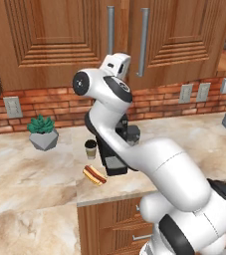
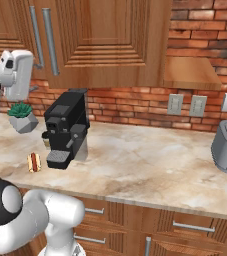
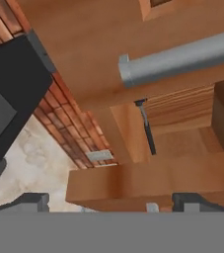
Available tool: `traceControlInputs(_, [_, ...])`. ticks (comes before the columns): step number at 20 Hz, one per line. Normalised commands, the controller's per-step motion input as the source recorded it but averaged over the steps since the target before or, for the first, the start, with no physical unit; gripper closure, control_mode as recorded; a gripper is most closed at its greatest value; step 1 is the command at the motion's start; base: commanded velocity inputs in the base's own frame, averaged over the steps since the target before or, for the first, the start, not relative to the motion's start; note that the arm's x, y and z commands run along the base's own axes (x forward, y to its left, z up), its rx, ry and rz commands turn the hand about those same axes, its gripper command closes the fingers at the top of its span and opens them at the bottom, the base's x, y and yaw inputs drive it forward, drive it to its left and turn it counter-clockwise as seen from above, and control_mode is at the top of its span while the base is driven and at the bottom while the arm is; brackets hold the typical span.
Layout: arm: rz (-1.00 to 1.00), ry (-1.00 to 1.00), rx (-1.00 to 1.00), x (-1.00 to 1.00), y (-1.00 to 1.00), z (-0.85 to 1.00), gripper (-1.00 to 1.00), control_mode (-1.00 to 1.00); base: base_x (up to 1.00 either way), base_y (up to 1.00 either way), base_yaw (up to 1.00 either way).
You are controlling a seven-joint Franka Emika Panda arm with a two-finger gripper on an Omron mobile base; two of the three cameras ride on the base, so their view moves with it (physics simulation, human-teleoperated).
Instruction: Pick the pan from the cabinet and place it on the stove. Then turn on the stove burner for the pan.
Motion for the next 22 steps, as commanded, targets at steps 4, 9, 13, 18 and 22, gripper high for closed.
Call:
traceControlInputs(4, [0.00,0.00,-0.05,0.35,0.00,-0.08,-1.00,-1.00,0.00,0.00,0.00])
traceControlInputs(9, [0.00,0.00,-0.06,0.27,0.00,-0.04,-1.00,-1.00,0.00,0.00,0.00])
traceControlInputs(13, [0.00,0.01,-0.06,0.26,0.00,-0.08,-1.00,-1.00,0.00,0.00,0.00])
traceControlInputs(18, [0.00,0.02,-0.07,0.28,0.00,-0.07,-1.00,-1.00,0.00,0.00,0.00])
traceControlInputs(22, [0.00,0.02,-0.06,0.18,-0.02,-0.02,-1.00,-1.00,0.00,0.00,0.00])
